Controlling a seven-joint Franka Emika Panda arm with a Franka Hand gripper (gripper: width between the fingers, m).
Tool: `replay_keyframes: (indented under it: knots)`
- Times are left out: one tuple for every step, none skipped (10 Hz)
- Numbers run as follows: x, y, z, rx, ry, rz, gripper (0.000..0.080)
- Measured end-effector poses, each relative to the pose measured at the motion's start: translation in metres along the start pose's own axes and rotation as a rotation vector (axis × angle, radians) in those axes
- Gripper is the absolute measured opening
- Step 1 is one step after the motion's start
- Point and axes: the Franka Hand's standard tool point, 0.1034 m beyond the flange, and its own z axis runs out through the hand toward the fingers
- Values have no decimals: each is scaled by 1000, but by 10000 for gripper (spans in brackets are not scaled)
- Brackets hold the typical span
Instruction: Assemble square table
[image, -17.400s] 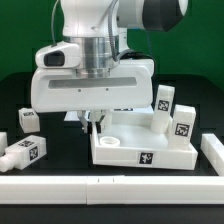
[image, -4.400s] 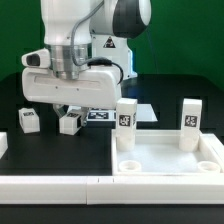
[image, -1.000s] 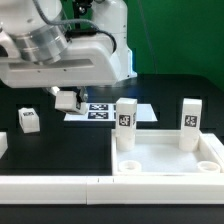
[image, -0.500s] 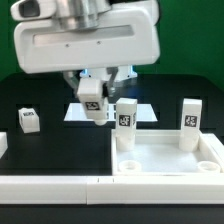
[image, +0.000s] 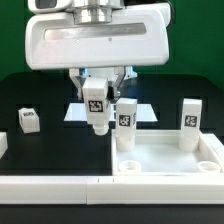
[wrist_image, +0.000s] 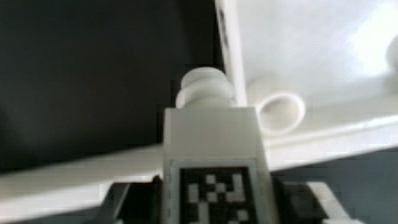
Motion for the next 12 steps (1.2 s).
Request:
replay_keyframes:
  knots:
    - [5,-18,-2,7,63,25,284]
    - [15,-45,-5,22,140,3,284]
    - [25,-68,-7,43,157,9,284]
    - [33,-81,-9,51,206,-5,284]
    - [30,-79,-6,47,195,-11,284]
    - [31,-76,-6,44,196,-7,284]
    - [31,-76,-6,45,196,-7,284]
    - [31,-76,-6,45,196,-8,284]
    - [30,-78,-6,46,195,-10,284]
    - [24,-95,-3,58,187,-31,284]
    - [13,-120,7,72,171,-58,284]
    - [5,-140,18,80,159,-75,284]
